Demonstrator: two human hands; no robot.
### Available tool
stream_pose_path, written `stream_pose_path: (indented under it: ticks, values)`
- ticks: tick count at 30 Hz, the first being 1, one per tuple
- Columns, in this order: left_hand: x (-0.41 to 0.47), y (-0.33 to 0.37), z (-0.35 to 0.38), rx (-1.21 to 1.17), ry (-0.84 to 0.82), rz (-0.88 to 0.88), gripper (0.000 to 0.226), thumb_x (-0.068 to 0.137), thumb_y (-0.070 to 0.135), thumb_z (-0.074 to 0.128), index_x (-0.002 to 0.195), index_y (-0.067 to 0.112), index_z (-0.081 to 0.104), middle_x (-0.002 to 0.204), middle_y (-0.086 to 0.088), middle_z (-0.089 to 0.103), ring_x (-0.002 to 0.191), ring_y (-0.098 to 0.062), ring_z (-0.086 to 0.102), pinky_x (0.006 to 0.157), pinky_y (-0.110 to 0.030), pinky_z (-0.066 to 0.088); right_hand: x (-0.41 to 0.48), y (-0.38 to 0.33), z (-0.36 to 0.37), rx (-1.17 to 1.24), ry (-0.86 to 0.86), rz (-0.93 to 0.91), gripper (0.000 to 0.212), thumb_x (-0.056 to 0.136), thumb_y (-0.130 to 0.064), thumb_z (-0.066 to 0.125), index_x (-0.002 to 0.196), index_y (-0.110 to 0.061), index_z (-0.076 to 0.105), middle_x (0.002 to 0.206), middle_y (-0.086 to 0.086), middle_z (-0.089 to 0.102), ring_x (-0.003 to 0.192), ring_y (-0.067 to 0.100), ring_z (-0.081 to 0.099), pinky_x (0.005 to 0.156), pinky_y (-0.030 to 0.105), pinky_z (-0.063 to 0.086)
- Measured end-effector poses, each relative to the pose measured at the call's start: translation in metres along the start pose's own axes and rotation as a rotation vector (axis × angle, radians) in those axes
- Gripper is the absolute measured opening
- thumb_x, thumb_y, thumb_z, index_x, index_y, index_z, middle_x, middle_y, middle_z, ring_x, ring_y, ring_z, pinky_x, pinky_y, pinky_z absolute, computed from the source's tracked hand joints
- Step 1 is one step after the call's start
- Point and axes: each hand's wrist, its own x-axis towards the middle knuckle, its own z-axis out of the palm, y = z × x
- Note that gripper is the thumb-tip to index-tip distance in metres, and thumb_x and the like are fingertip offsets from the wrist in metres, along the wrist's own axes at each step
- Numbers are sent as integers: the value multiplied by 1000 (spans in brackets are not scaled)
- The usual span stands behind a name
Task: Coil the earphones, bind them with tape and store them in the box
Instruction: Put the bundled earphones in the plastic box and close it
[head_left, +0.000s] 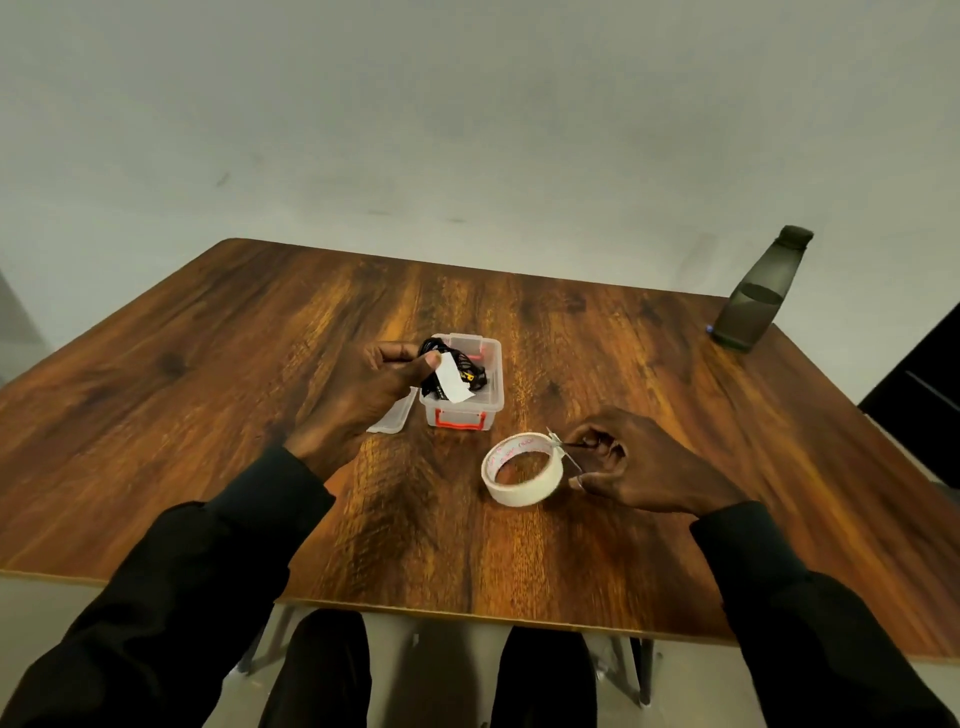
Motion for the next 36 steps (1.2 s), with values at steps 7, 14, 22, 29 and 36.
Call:
stream_pose_path:
  ticks: [7,14,22,29,36]
  values:
    - [0,-8,-5,-14,-11,-7,23,96,30,70,97,9,81,82,4,76,58,4,54,62,-19,40,-17,10,2,-90,-108,138,55,69,-39,91,113,-35,58,111,-16,57,103,3,54,88,23,50]
    - [-7,-11,0,4,-55,57,19,96,21,68,90,8,79,95,-4,76,67,6,62,59,-8,45,-27,16,19,-127,-48,195,45,70,-35,91,104,-38,62,112,-18,53,104,3,51,85,28,54]
    - [-12,-13,1,-118,-84,-36,14,94,20,70,91,9,79,85,-3,79,66,2,67,60,-12,48,-37,-3,25,133,330,66,27,85,0,75,90,-27,72,89,-11,71,85,5,68,74,22,57]
    - [-20,-8,11,-137,-96,-17,19,94,17,71,97,1,79,82,-5,78,66,-2,68,63,-14,48,-2,-85,54,810,602,47,11,92,-7,70,100,-7,77,88,4,79,80,16,76,68,23,61]
    - [-27,-9,11,-151,-143,3,18,94,15,70,100,0,78,87,-8,78,73,-5,70,63,-14,50,30,-123,61,1210,514,163,13,86,-6,76,98,-1,76,85,11,79,69,18,76,61,24,62]
